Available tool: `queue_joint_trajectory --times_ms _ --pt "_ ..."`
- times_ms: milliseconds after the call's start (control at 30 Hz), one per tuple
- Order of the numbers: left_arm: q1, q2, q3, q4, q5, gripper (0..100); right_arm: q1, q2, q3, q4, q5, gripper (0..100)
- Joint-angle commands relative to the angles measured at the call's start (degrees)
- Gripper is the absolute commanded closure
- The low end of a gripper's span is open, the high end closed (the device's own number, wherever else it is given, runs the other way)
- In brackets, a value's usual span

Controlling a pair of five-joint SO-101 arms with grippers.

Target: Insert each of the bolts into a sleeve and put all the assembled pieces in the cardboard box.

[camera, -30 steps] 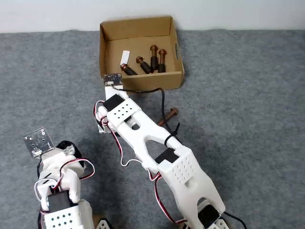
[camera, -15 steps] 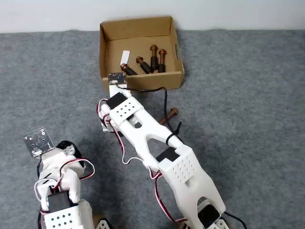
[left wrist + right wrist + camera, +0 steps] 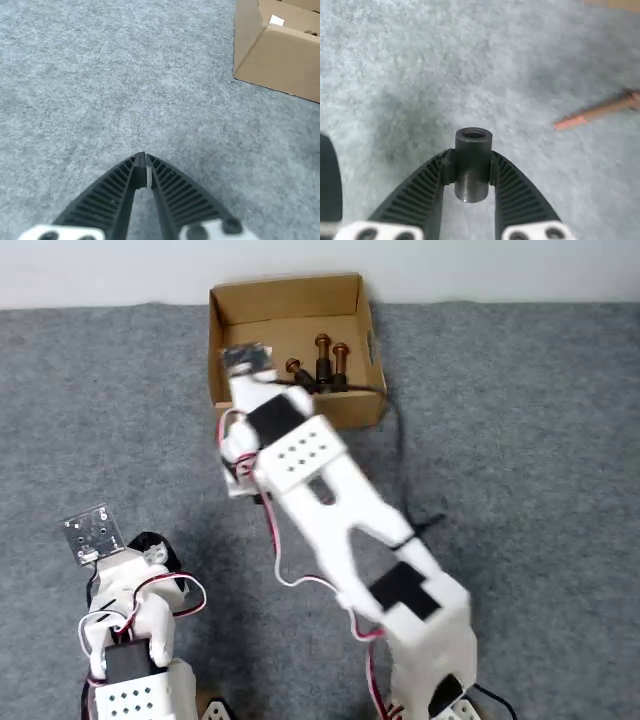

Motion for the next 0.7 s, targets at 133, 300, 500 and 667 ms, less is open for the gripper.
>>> queue_joint_trajectory --times_ms 133,300,500,667 --pt "2.3 -0.5 -0.3 4.5 0.2 100 12.2 -21.1 -3.0 6.1 1.5 99.1" --pt "2.1 -0.6 -1.5 4.6 -1.8 100 20.9 -34.3 6.4 6.2 3.8 99.1" --pt "2.5 -0.1 -12.2 7.8 -4.7 100 31.4 -52.5 30.6 4.5 4.0 99.1" --pt "6.8 0.0 -19.8 17.8 -6.5 100 37.9 -68.3 51.7 -3.8 4.1 99.1"
